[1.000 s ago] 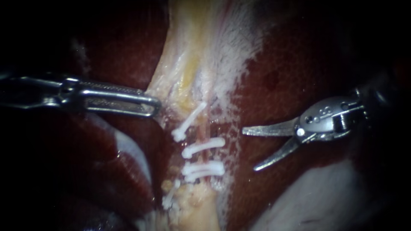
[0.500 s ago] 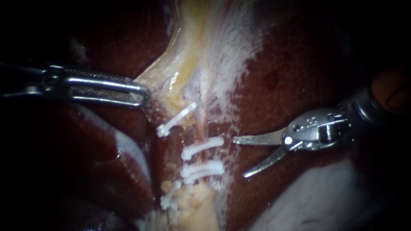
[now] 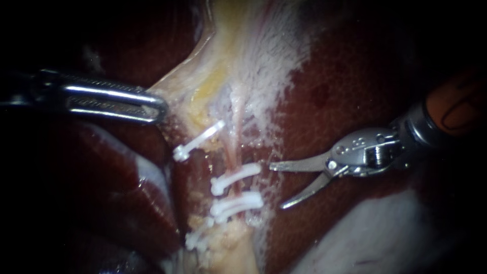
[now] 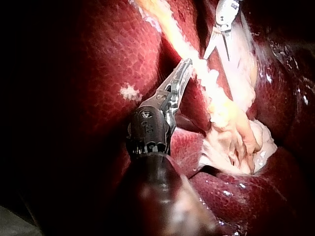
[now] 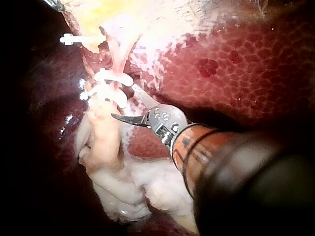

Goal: Go to the cutting position right tube

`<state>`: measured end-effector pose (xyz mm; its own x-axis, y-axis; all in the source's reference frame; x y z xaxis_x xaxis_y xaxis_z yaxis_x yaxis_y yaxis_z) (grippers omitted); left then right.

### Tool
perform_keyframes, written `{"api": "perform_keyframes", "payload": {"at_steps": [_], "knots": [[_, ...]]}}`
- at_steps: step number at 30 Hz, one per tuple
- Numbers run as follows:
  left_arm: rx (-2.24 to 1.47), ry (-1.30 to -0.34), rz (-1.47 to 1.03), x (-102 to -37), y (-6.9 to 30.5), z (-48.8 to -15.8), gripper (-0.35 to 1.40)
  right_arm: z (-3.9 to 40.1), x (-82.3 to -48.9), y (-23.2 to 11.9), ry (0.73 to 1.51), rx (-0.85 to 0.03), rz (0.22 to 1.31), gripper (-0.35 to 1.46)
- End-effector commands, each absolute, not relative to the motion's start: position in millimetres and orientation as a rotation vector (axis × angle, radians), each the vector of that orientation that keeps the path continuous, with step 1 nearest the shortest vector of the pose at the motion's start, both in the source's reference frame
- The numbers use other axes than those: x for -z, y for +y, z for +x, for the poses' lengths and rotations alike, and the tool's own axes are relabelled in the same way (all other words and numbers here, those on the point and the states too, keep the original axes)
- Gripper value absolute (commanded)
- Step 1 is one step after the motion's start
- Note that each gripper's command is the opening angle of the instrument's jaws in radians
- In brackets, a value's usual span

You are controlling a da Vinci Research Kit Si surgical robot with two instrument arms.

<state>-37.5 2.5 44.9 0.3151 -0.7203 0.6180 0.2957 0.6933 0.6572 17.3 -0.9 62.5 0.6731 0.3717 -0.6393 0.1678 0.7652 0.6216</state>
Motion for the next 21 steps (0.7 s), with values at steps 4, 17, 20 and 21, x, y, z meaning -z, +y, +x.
{"api": "perform_keyframes", "payload": {"at_steps": [4, 17, 20, 21], "knots": [[0.702, -1.051, 0.471, -44.9, 2.5, -37.5, -0.35, 18.0, -62.7, -1.0, 0.832, -0.136, 0.730, 1.13], [0.703, -1.051, 0.471, -44.9, 2.5, -37.5, -0.35, 19.3, -63.4, -1.1, 0.813, -0.172, 0.748, 1.01], [0.703, -1.051, 0.471, -44.9, 2.5, -37.5, -0.35, 19.5, -63.5, -1.0, 0.806, -0.189, 0.756, 0.95], [0.703, -1.051, 0.470, -44.8, 2.5, -37.5, -0.35, 19.6, -63.5, -1.0, 0.801, -0.200, 0.760, 0.91]]}}
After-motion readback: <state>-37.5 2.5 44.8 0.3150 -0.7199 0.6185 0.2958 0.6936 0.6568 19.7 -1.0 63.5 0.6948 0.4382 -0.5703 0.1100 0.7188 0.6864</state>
